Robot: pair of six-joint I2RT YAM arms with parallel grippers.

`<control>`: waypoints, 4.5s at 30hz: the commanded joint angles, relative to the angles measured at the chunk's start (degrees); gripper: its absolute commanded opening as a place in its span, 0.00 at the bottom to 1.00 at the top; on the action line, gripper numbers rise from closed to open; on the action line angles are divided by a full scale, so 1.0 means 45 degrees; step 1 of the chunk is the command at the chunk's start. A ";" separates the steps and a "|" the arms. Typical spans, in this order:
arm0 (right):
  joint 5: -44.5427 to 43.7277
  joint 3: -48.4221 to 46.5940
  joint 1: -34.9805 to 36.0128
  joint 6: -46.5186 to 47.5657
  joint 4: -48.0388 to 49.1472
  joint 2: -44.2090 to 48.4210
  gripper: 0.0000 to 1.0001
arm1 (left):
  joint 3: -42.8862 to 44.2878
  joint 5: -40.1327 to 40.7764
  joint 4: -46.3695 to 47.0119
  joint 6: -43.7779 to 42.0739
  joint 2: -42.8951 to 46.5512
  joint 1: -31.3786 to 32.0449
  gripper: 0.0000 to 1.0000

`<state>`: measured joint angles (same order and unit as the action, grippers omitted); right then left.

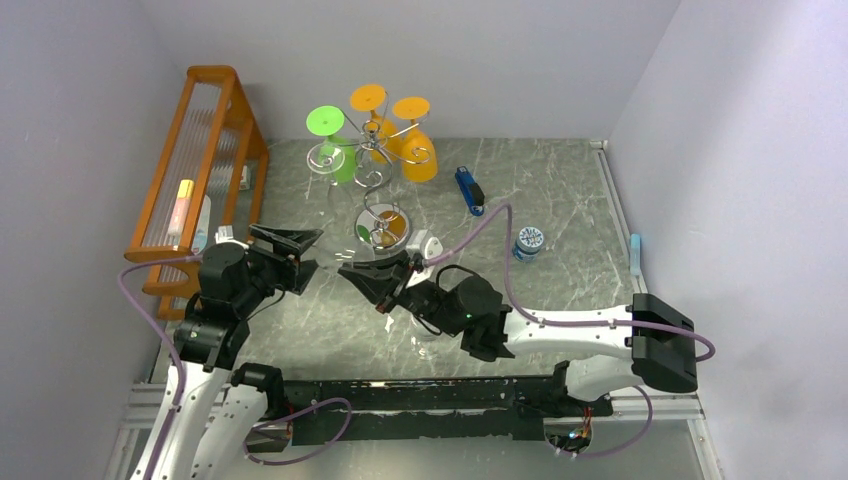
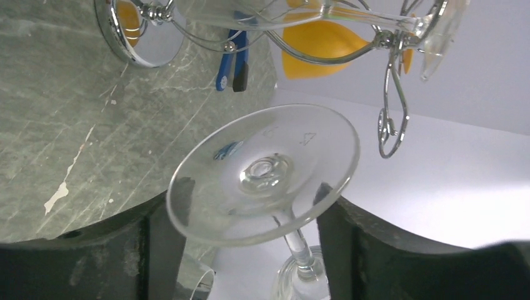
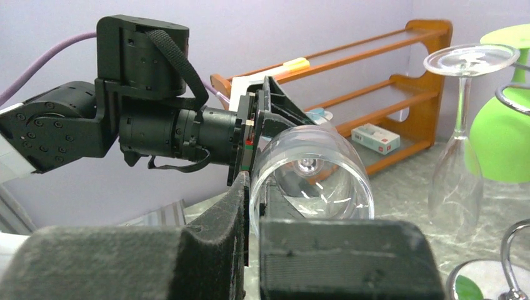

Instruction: Place the wine glass upside down on the wine glass rack

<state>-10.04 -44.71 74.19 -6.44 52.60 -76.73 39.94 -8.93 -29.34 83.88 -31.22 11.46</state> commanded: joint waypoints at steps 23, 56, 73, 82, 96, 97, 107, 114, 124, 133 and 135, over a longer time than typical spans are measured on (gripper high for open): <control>0.1236 0.1597 0.0314 0.1722 0.4937 0.0467 0.00 | 0.2237 0.1828 0.2187 0.0832 -0.0790 0.0070 0.35; 0.1537 -0.0455 0.2905 1.0652 0.3438 -0.0986 0.00 | 0.2640 0.2560 0.2960 0.0448 -0.1440 0.0070 0.28; 0.0661 0.0149 0.3098 0.8977 0.4269 -0.1116 0.34 | 0.1715 0.2620 0.6734 -0.1201 -0.0696 0.0070 0.05; 0.0146 0.0690 0.3099 0.7679 0.4770 -0.0817 0.52 | 0.1210 0.2658 0.8898 -0.2285 -0.0355 0.0069 0.05; -0.0707 -0.0424 0.2468 0.2623 -0.2459 0.2497 0.61 | 0.1313 0.0263 1.0361 -0.9260 0.0032 0.0070 0.05; -0.0633 -0.0886 0.2247 0.2253 -0.3468 0.2473 0.62 | 0.1357 -0.0096 1.0441 -0.9716 -0.0031 0.0070 0.05; 0.4073 -0.4571 -0.1155 -0.1556 -0.7992 0.1170 0.75 | 0.1524 -0.3733 1.2024 -1.0305 -0.0838 0.0070 0.05; 0.5316 -0.5952 -0.2030 -0.2628 -0.8515 -0.0023 0.67 | 0.1322 -0.5414 1.3584 -0.9098 -0.1498 0.0068 0.05; 0.5662 -0.5568 -0.2773 -0.3801 -0.6684 -0.0454 0.54 | 0.0828 -0.6634 1.5078 -0.8333 -0.1462 0.0070 0.05; 0.6494 -0.5990 -0.2873 -0.3812 -0.6351 -0.1115 0.41 | 0.0500 -0.7206 1.6401 -0.7659 -0.1572 0.0070 0.05; 0.6616 -0.5950 -0.2869 -0.3841 -0.6127 -0.1200 0.38 | 0.0410 -0.7314 1.6686 -0.7565 -0.1577 0.0070 0.05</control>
<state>16.75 -70.52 61.45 -23.16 23.94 -80.75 42.02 -39.88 37.98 47.92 -38.52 11.79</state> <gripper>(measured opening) 0.410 0.143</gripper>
